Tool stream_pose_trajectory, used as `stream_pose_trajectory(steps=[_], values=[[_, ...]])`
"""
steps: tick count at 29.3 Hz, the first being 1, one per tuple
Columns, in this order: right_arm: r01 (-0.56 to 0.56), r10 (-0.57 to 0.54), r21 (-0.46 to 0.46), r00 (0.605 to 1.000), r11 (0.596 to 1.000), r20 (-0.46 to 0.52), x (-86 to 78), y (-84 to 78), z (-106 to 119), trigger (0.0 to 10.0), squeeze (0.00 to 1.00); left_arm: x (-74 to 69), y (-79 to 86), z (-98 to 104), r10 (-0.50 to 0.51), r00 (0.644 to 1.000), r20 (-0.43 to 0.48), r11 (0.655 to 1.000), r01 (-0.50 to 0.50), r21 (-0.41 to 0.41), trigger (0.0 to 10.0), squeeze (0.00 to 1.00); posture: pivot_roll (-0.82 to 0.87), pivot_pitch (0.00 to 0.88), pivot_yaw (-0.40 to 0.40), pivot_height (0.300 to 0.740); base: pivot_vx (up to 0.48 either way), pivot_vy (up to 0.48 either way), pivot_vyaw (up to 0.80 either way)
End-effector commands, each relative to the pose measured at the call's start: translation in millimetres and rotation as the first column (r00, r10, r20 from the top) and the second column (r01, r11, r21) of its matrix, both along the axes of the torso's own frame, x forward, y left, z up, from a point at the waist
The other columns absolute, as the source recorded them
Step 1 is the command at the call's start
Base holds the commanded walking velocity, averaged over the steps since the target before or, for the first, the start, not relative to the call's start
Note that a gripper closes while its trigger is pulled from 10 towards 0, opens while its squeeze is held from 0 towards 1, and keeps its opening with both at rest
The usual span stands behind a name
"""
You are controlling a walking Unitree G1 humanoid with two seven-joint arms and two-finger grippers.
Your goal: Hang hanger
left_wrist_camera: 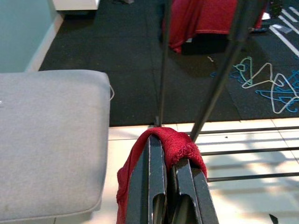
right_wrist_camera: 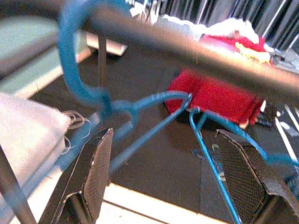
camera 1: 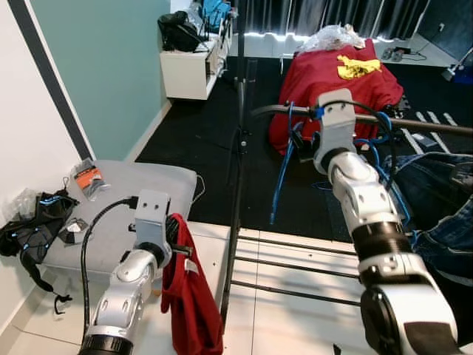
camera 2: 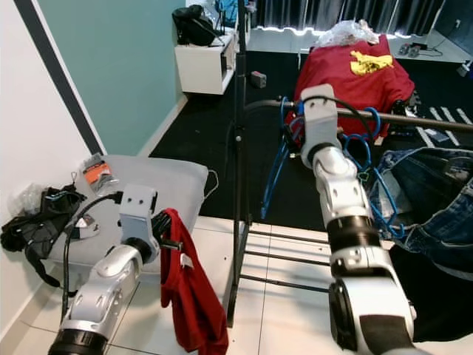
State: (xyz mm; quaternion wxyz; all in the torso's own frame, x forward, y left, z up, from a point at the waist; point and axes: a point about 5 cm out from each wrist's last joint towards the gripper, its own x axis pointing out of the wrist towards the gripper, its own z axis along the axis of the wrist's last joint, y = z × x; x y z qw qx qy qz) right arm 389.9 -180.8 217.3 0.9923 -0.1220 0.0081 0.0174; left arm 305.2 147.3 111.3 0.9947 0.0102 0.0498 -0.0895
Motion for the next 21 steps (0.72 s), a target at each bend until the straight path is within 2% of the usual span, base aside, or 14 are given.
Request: stream_pose_trajectory(steps=[1, 3, 6, 10, 21], values=[[-0.002, 0.002, 0.003, 1.0, 1.0, 0.005, -1.0, 2.7, 3.1, 10.0, 0.0, -2.5, -0.4, -0.8, -0.005, 1.0, -0.007, 1.0, 0.005, -0.005, 10.0, 0.0, -0.02, 0.058, 0.002, 0.74, 0.0, 0.0, 0.0], [-0.002, 0.002, 0.003, 1.0, 1.0, 0.005, -1.0, 2.7, 3.1, 10.0, 0.0, -2.5, -0.4, -0.8, -0.005, 1.0, -0.007, 1.0, 0.005, -0.005, 10.0, 0.0, -0.02, 0.058, 0.002, 0.74, 0.0, 0.0, 0.0], [-0.025, 0.024, 0.028, 0.999, 0.999, 0.032, -16.1, 12.3, 8.2, 10.0, 0.0, -1.4, -3.8, -0.2, -0.029, 1.0, -0.008, 1.0, 0.029, -0.003, 10.0, 0.0, -0.03, 0.065, 0.021, 0.74, 0.0, 0.0, 0.0], [-0.052, 0.049, 0.052, 0.997, 0.997, 0.056, -25.0, 21.2, 12.9, 10.0, 0.0, -0.9, -6.4, -0.7, -0.043, 0.999, -0.01, 0.999, 0.043, -0.005, 10.0, 0.0, -0.03, 0.062, 0.019, 0.74, 0.0, 0.0, 0.0], [-0.129, 0.128, 0.058, 0.992, 0.99, 0.024, -27.4, 38.4, 10.6, 10.0, 0.0, -1.3, -2.0, 0.0, -0.032, 0.999, -0.005, 0.999, 0.032, 0.001, 10.0, 0.0, -0.03, 0.059, 0.005, 0.74, 0.0, 0.0, 0.0]])
